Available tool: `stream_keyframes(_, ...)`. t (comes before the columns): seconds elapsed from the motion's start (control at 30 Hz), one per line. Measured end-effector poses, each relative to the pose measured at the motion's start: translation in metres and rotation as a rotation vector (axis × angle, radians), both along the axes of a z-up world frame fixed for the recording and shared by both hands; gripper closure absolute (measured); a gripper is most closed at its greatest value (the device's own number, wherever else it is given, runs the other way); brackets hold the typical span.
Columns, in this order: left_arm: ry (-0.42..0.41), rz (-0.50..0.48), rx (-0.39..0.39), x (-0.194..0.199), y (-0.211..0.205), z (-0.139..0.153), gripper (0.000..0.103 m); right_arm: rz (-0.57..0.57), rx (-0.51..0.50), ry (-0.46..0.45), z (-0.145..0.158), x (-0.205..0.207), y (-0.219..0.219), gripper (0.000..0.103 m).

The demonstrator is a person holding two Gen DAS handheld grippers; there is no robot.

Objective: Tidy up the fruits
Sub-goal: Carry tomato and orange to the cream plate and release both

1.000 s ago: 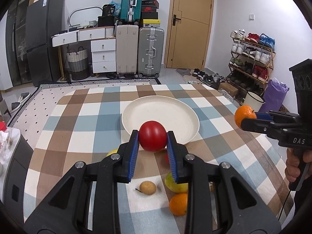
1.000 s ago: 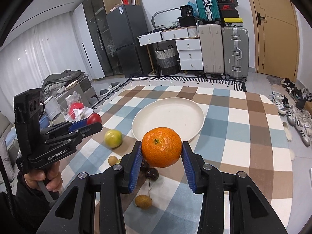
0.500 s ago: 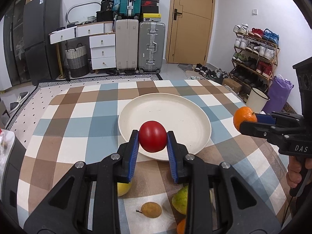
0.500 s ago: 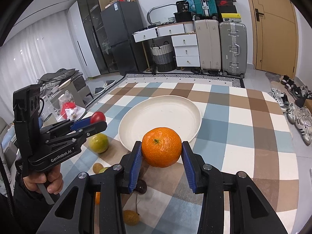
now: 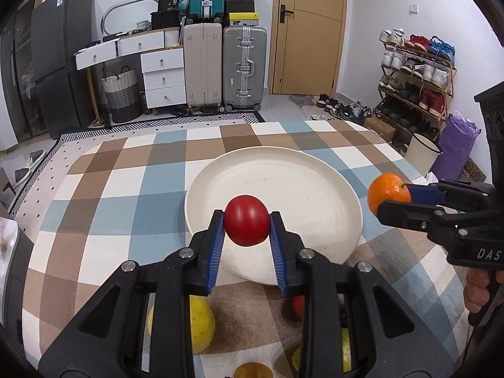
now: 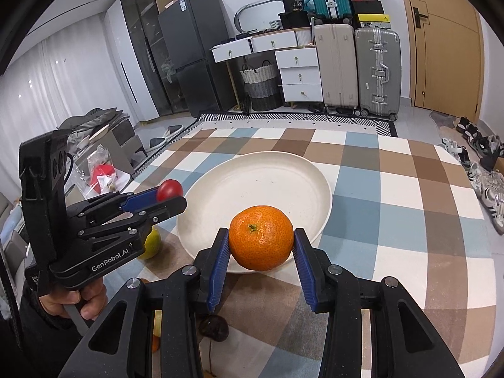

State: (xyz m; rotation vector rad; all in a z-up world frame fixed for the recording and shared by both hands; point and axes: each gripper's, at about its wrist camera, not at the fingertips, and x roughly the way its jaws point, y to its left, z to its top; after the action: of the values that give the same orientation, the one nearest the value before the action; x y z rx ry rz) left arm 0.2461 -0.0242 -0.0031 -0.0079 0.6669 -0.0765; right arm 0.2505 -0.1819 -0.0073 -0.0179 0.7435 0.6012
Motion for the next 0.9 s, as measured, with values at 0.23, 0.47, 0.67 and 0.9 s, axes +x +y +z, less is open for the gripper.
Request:
stream_keyframes(0.23,0.027,-0.001,-0.005,0.014,0.000,-0.011,0.078,0.000,-0.008,0.024,-0.013,0.014,0.008,0.062)
stream_keyframes(0.47,0.047,-0.005,0.006,0.016,-0.001,-0.017,0.078,0.000,-0.006,0.055,-0.031,0.025,0.015,0.062)
stream_keyframes(0.67,0.064,-0.003,0.007,0.019,-0.002,-0.021,0.078,0.006,-0.018,0.062,-0.039,0.032,0.024,0.062)
stream_keyframes(0.9,0.084,0.006,0.007,0.022,-0.001,-0.026,0.078,0.004,-0.040,0.040,-0.043,0.033,0.030,0.059)
